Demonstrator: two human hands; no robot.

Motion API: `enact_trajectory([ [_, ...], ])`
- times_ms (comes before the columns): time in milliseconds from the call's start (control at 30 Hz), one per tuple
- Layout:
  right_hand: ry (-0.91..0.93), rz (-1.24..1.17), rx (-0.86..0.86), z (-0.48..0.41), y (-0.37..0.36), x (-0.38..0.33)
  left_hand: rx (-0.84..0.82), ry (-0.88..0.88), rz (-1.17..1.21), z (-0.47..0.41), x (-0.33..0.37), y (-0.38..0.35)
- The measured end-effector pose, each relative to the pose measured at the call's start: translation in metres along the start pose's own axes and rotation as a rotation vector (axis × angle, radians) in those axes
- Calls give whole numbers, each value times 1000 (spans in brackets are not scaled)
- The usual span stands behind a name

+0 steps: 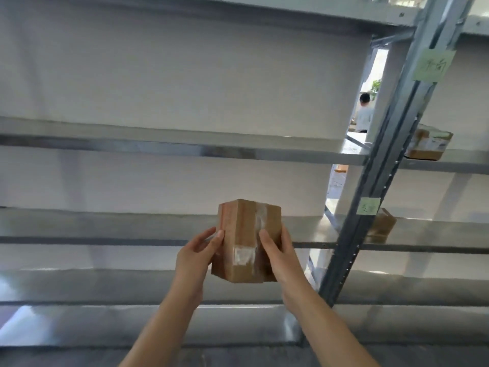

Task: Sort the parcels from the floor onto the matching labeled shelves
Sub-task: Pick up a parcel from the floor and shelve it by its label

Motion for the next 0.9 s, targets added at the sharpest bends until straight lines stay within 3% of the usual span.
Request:
enact_trajectory([
  [433,52,-26,-276,-57,-215,2,284,-96,-4,56,74,208],
  [600,79,-3,-344,-71,-271,1,312,-126,-34,74,91,255],
  [900,188,99,-467,-80,-358,-26,420,-351,36,107,132,296],
])
Point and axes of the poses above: each hand's wrist, its own z-axis away from the middle knuckle, its own y-axis out of the back of the hand, x = y × z, the point moved 8 cm from there along -z, towards the middle knuckle, and after that the axes turned 14 degrees about -x, right-handed, at the moved point
